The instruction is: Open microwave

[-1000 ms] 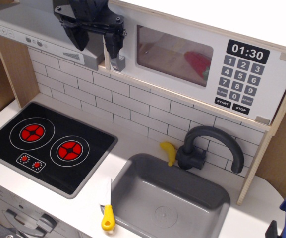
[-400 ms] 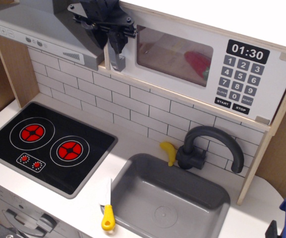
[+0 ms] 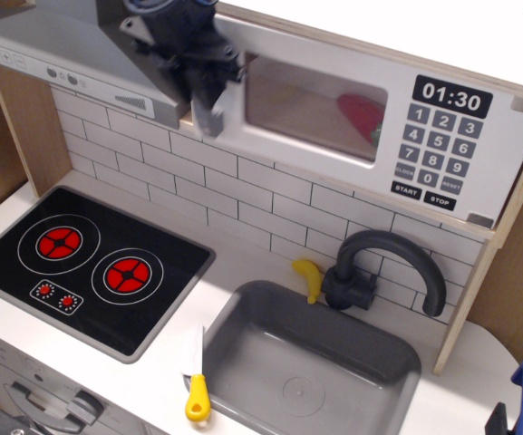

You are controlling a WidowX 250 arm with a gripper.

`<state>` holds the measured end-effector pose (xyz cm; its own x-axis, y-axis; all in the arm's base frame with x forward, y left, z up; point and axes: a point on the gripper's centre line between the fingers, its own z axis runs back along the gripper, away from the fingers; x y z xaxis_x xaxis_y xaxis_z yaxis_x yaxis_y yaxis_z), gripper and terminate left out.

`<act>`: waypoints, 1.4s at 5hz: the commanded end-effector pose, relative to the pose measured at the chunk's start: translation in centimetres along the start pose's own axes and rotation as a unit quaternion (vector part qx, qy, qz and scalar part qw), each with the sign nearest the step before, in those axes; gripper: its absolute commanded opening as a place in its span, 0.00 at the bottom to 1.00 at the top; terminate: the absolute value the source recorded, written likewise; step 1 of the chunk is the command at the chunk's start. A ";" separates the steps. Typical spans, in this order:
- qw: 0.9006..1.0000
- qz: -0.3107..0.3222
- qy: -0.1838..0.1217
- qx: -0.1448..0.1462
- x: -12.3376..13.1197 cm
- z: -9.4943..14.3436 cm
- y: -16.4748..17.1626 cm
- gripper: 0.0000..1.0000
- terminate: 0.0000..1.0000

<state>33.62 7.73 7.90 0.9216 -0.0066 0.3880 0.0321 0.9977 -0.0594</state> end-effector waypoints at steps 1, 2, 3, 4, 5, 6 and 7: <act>0.998 -0.059 -0.017 0.001 -2.7 3.5 -0.6 1.00 0.00; 0.998 -0.056 0.029 -0.023 -5.2 4.4 -1.1 1.00 0.00; 0.996 -0.060 0.056 -0.027 -6.9 4.8 0.3 1.00 0.00; 0.997 0.032 0.072 0.022 -5.0 3.5 3.0 1.00 0.00; 0.988 0.119 0.063 0.072 -3.1 2.8 5.2 1.00 0.00; 0.971 0.206 0.054 0.112 -1.8 3.2 7.6 1.00 0.00; 0.959 0.246 0.062 0.124 -0.6 3.0 8.3 1.00 0.00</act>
<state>32.41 15.91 7.97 0.8487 0.4874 0.2053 -0.5015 0.8649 0.0195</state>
